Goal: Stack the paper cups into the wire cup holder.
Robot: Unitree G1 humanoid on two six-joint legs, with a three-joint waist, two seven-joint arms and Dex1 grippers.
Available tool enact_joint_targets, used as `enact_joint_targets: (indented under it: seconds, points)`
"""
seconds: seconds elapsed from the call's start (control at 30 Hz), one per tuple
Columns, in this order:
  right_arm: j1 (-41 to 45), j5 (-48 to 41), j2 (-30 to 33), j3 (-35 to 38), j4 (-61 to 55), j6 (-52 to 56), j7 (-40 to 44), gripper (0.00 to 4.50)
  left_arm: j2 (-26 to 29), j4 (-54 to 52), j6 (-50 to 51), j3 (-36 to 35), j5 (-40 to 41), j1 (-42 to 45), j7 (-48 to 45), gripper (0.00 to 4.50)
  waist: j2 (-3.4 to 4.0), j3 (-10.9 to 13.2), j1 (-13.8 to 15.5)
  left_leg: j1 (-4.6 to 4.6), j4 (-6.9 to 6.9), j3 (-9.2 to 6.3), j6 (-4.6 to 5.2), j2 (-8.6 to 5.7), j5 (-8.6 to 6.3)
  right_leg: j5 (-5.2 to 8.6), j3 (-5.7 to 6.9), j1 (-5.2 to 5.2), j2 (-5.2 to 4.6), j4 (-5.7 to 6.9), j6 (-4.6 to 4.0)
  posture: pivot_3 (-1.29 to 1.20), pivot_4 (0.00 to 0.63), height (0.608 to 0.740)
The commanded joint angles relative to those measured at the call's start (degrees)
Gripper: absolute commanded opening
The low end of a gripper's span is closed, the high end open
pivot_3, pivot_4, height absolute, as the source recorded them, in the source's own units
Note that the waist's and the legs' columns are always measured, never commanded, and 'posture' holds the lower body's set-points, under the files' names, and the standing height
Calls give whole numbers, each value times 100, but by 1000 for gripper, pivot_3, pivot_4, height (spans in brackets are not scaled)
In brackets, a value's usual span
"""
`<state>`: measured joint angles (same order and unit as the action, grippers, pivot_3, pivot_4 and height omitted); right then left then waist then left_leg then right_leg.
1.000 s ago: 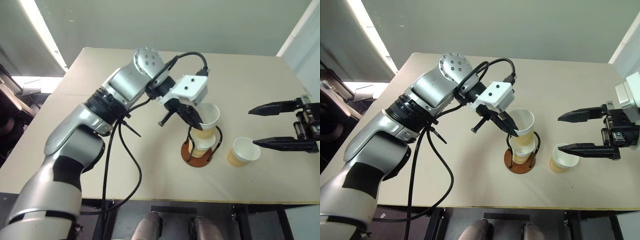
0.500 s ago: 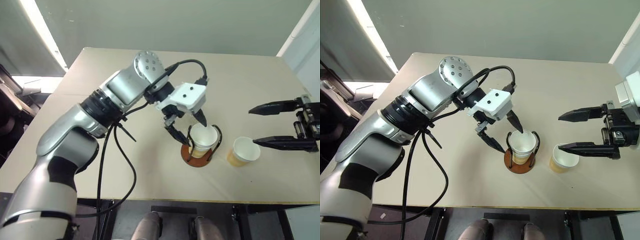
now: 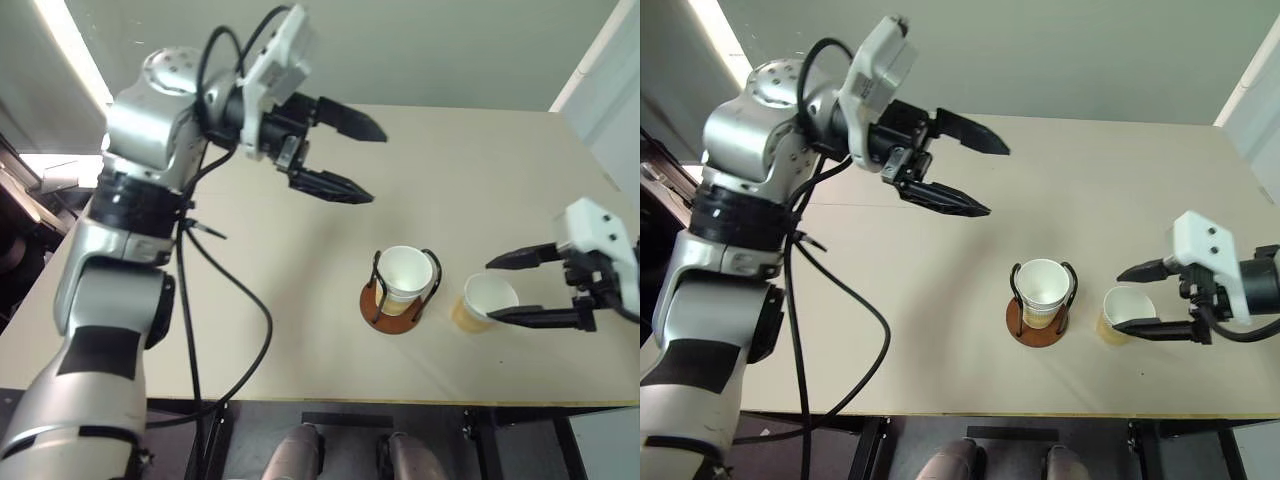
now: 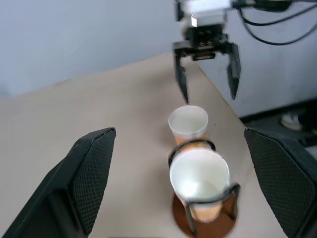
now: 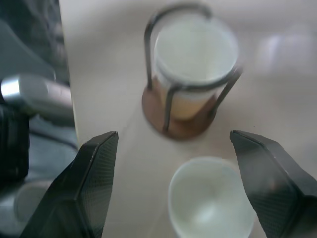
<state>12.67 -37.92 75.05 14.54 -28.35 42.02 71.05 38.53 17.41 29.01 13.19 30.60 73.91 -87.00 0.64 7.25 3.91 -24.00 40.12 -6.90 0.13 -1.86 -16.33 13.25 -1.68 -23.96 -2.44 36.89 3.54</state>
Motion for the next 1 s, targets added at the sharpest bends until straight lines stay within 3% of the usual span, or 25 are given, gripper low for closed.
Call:
enact_joint_targets:
  seconds: [0.03, 0.23, 0.53, 0.67, 0.93, 1.0]
  points:
    - [-157, 525, 15, -269, -176, -435, -123, 3771, 219, -834, 430, -451, 174, -316, 287, 4447, -1, 0, 11, -1, 1, -1, 3, -1, 1, -3, 0, 1, 0, -5, 4, 0, 150, 740]
    - [-226, 1454, 24, -980, 319, -899, -307, 3771, 522, -1589, 897, -804, 256, -958, 701, 4447, -4, -2, -1, 7, 3, 1, 5, -1, 2, -3, -1, 5, -1, -4, 5, 0, 150, 740]
    - [254, 2296, -78, -1680, 1065, -1565, -56, 3771, 550, -2009, 1140, -921, 314, -1153, 898, 4447, -4, -2, -17, 12, 1, 3, 6, 0, 2, -3, -3, 5, -2, -2, 5, 0, 150, 740]
    - [480, 2292, -262, -1779, 1005, -1486, -2, 2860, 711, -2123, 1132, -868, 281, -1293, 719, 4500, -4, -2, -41, 14, 0, 4, 6, 1, 2, -3, -3, 5, -1, -1, 4, 0, 150, 740]
    - [682, 2111, -333, -1759, 735, -1243, 233, 25, 917, -1933, 969, -822, 126, -1317, 432, 4500, -4, -2, -40, 14, 0, 3, 6, 0, 2, -3, -3, 6, -2, -5, 4, 0, 150, 740]
    - [753, 2097, -340, -1772, 676, -1227, 306, 25, 972, -1882, 900, -797, 68, -1345, 323, 4500, -4, -2, -43, 14, -1, 3, 6, 0, 2, -3, -3, 6, -2, -5, 4, 0, 150, 740]
